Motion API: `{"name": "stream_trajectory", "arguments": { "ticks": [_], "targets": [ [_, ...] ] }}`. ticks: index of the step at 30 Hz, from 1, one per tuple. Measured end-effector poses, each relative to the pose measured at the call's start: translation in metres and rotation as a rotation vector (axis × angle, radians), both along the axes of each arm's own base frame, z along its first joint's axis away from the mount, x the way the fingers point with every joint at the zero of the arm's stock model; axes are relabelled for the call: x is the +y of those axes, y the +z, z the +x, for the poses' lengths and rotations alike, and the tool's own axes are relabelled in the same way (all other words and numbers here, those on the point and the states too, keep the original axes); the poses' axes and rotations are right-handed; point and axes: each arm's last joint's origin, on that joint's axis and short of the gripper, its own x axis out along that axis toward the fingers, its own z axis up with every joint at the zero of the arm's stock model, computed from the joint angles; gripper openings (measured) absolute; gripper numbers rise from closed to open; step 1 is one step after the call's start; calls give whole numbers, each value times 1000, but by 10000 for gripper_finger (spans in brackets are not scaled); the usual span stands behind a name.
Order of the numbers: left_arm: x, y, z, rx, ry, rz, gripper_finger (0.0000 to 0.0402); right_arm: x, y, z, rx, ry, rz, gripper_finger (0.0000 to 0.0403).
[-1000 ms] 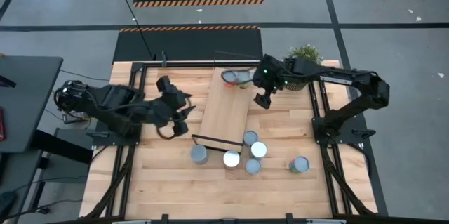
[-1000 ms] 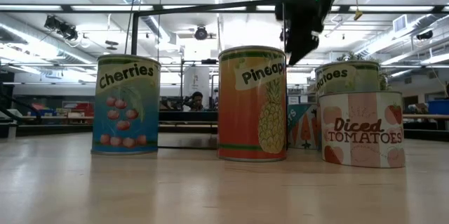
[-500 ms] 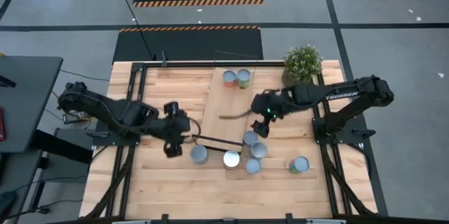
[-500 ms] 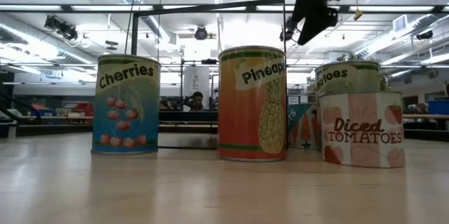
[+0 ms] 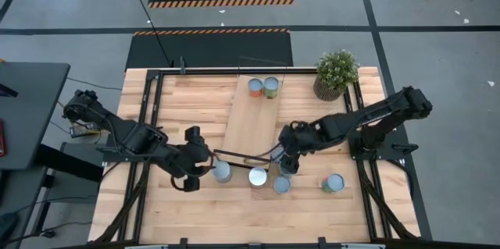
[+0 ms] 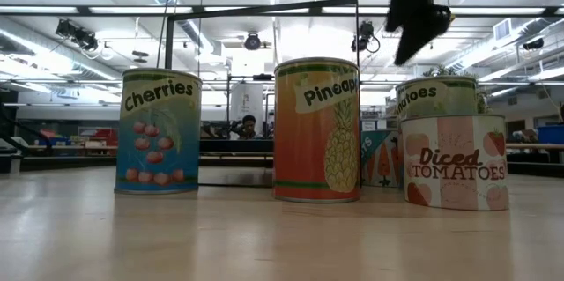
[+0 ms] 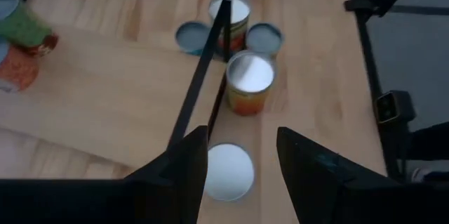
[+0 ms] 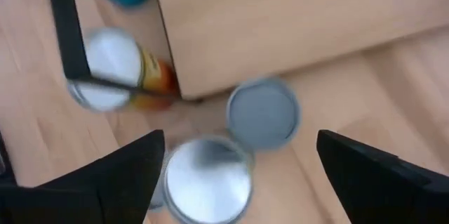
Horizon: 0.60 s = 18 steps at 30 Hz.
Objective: Pick and place cans onto a shelf
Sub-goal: Put the right blue can on the shelf
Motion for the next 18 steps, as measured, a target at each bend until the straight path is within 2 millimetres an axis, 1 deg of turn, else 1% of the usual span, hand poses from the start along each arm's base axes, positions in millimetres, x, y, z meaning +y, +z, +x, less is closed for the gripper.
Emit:
{"name": "stream_trajectory", "arguments": {
  "ticks": [3, 7, 9, 13, 18],
  "targets": [
    [-3, 1, -1, -8, -21, 3, 176, 7, -13, 2, 83, -2, 12, 382],
    [-8, 2, -5, -12, -33, -15, 176, 13, -18, 2, 119, -22, 91, 382],
    [-10, 2, -6, -15, -45, -16, 176, 17, -14, -2, 108, -61, 92, 382],
    [-12, 2, -9, -11, -67, -4, 176, 21, 0, -18, 65, -100, 50, 382],
    [-13, 4, -11, -17, -67, -15, 176, 32, 6, -41, 158, -21, 55, 382]
  ]
}}
